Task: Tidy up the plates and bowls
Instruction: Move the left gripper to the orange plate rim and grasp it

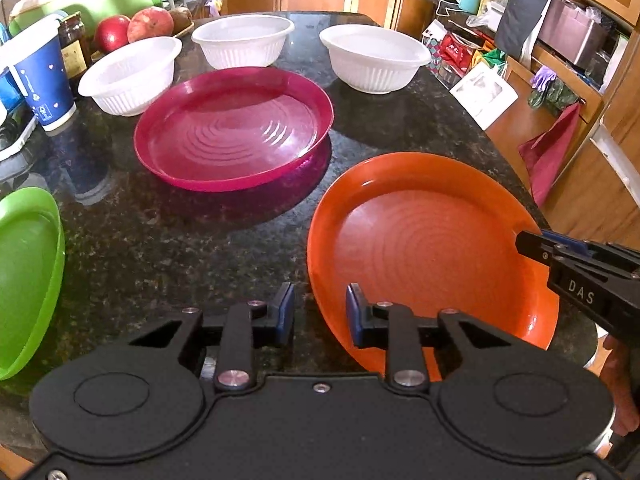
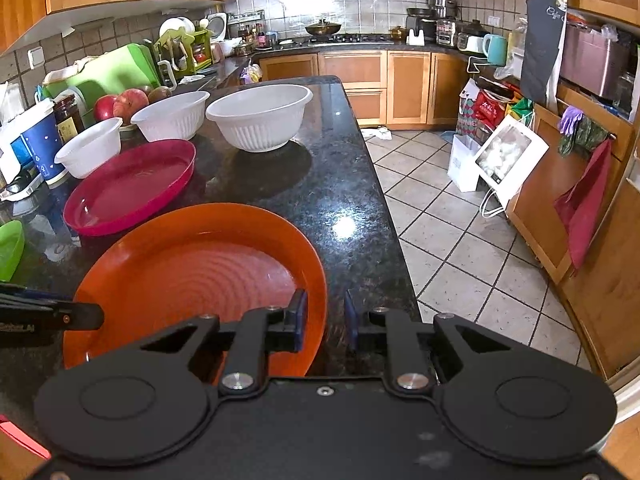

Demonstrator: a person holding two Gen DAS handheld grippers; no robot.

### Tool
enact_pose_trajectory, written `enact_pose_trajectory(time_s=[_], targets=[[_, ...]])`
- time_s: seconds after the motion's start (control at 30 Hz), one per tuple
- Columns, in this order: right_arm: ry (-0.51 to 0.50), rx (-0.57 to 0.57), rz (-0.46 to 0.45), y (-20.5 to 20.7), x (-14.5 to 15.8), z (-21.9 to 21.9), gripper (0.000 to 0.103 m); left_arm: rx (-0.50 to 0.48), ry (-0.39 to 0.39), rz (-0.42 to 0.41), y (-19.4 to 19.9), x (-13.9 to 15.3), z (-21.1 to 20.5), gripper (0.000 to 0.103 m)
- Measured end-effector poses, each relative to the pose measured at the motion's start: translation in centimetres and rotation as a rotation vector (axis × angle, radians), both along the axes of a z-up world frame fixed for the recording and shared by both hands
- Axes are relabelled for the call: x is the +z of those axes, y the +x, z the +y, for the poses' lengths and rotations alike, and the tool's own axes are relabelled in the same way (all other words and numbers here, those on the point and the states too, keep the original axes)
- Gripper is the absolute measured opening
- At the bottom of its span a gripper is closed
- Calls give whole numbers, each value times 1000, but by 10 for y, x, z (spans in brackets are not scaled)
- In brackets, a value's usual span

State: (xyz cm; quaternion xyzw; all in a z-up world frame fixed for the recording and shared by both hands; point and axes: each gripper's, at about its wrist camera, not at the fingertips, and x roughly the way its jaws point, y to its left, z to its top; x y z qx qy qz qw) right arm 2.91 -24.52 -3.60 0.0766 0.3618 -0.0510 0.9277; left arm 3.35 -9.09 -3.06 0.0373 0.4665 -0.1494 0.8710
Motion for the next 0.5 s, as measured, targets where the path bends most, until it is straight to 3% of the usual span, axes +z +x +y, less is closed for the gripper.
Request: enact_pose_trajectory(time_s=[0.17, 0.23, 0.5], targets=[[4, 13, 1, 2, -1, 0, 22, 20, -12, 0, 2, 0, 0, 34], [7, 16, -1, 2, -1, 0, 21, 18, -28, 7, 3, 0, 0, 23], [11, 40, -6, 0, -1, 1, 18, 35, -28, 9, 3, 1, 1, 21]])
